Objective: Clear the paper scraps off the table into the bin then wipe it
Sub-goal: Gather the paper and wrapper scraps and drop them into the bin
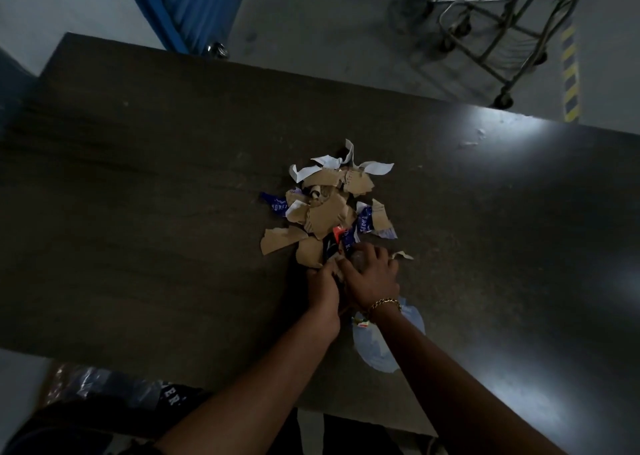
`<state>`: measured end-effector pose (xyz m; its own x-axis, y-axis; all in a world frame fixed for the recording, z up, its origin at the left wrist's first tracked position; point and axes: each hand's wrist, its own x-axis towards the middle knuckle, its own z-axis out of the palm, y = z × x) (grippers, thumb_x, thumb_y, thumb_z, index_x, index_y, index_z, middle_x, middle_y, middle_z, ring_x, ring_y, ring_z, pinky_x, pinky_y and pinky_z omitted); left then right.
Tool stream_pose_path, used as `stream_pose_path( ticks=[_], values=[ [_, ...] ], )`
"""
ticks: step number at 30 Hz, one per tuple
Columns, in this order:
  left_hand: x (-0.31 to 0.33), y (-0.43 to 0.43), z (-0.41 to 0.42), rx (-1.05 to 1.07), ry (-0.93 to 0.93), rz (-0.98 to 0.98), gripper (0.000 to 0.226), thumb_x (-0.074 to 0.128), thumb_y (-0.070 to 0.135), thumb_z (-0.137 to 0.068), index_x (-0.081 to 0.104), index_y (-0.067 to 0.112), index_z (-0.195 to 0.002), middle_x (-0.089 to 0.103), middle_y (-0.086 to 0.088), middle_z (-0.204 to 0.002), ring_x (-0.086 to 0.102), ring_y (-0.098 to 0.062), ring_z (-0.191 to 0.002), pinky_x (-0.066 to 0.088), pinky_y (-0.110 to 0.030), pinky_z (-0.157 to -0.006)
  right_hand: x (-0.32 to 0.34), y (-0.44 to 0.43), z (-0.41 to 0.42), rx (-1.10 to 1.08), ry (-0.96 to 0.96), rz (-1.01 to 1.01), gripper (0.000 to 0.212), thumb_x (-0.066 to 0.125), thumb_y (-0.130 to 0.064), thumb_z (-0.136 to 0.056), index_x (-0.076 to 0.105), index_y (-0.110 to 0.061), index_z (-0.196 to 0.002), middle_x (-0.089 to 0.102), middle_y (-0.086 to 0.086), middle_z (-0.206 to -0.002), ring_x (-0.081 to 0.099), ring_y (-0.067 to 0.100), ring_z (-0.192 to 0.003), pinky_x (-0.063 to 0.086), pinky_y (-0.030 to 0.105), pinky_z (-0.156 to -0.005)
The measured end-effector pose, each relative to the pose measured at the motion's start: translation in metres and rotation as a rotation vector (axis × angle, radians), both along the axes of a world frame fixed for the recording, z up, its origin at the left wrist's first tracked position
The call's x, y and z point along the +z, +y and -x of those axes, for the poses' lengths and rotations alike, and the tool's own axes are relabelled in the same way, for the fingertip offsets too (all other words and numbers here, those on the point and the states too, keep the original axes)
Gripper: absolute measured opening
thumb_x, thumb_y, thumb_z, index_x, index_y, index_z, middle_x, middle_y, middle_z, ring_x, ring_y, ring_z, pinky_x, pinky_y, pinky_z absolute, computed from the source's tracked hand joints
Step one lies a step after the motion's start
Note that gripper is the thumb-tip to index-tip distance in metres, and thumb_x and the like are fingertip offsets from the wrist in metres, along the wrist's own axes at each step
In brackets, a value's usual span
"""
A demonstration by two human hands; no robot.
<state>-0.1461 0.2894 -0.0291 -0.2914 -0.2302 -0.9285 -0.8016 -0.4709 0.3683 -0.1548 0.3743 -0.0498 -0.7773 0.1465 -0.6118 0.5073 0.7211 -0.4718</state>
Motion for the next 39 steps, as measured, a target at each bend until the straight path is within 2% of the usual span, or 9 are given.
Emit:
stream_pose_path(
  ticks=[5,8,13,21,27,29,32,35,39],
  values=[
    [0.025,0.005,-0.001,0.052,-0.043,-0.211,0.060,0.047,0.055,-0.104,0.050,0.014,-0.148,0.051,-0.021,-0.148,0.049,-0.038,-0.135,0.040,-0.045,-0.101,0.003,0.004,-0.002,-0.005,0.002,0.057,0.086,0.042,-0.088,-0.071,0.045,-0.037,-0.141,0.038,0.003,-0.150,0.030,0.035,-0.139,0.040,0.057,-0.106],
    [0.031,0.011,-0.001,0.080,0.019,-0.267,0.065,0.044,0.062,-0.101,0.050,0.020,-0.150,0.048,-0.020,-0.150,0.047,-0.038,-0.136,0.039,-0.047,-0.106,0.006,0.007,-0.001,-0.032,0.011,0.106,0.098,0.052,-0.086,-0.063,0.046,-0.032,-0.144,0.041,0.004,-0.149,0.035,0.032,-0.136,0.041,0.045,-0.104],
    [0.025,0.003,0.000,-0.033,0.073,-0.370,0.069,0.035,0.070,-0.099,0.053,0.025,-0.147,0.055,-0.013,-0.147,0.050,-0.035,-0.136,0.040,-0.050,-0.106,0.003,0.018,-0.004,-0.170,0.136,0.130,0.046,0.071,-0.038,-0.090,0.059,-0.024,-0.132,0.056,0.005,-0.131,0.052,0.017,-0.108,0.041,0.031,-0.085],
    [-0.016,-0.049,-0.013,-0.549,0.307,0.389,0.007,0.058,0.040,-0.101,0.058,0.035,-0.106,0.063,-0.004,-0.124,0.062,-0.015,-0.100,0.056,-0.040,-0.090,0.000,0.034,-0.010,-0.241,0.279,0.165,0.012,0.064,-0.010,-0.093,0.067,-0.020,-0.097,0.064,0.005,-0.101,0.061,0.026,-0.098,0.049,0.037,-0.085],
    [-0.034,-0.083,0.035,-0.956,0.339,0.914,0.084,0.071,0.058,-0.085,0.029,0.040,-0.155,0.011,-0.001,-0.167,0.018,-0.032,-0.151,0.035,-0.054,-0.116,0.002,0.049,-0.005,-0.418,0.286,0.209,0.026,0.065,-0.015,-0.093,0.058,-0.038,-0.084,0.066,0.005,-0.103,0.063,0.024,-0.092,0.055,0.046,-0.085],
    [-0.031,-0.085,0.058,-1.007,0.299,0.972,0.091,0.069,0.064,-0.085,0.021,0.040,-0.159,0.004,-0.003,-0.169,0.009,-0.034,-0.153,0.026,-0.054,-0.119,0.006,0.055,0.000,-0.496,0.294,0.225,0.022,0.064,-0.016,-0.094,0.058,-0.035,-0.085,0.067,0.008,-0.103,0.062,0.023,-0.091,0.054,0.043,-0.082],
    [-0.033,-0.087,0.084,-0.813,0.166,0.880,0.087,0.060,0.070,-0.087,0.022,0.038,-0.159,0.012,-0.005,-0.165,0.019,-0.036,-0.147,0.036,-0.053,-0.111,0.009,0.069,0.021,-0.566,0.351,0.156,0.018,0.062,-0.017,-0.095,0.058,-0.030,-0.083,0.066,0.007,-0.098,0.062,0.027,-0.091,0.050,0.037,-0.077],
    [-0.039,-0.088,0.089,-0.715,0.041,0.754,0.085,0.054,0.074,-0.088,0.023,0.039,-0.159,0.015,-0.008,-0.161,0.023,-0.038,-0.144,0.040,-0.055,-0.107,0.008,0.081,0.052,-0.393,0.357,0.013,0.003,0.062,-0.026,-0.093,0.063,-0.027,-0.096,0.064,0.005,-0.105,0.060,0.026,-0.097,0.052,0.042,-0.081],
    [-0.039,-0.076,0.088,-0.773,0.025,0.727,0.077,0.045,0.075,-0.093,0.022,0.042,-0.159,0.014,-0.008,-0.163,0.023,-0.039,-0.145,0.039,-0.056,-0.108,0.004,0.073,0.087,-0.181,0.202,-0.120,0.039,0.057,-0.043,-0.096,0.059,-0.021,-0.128,0.055,0.009,-0.122,0.052,0.021,-0.094,0.042,0.034,-0.074]
  ],
)
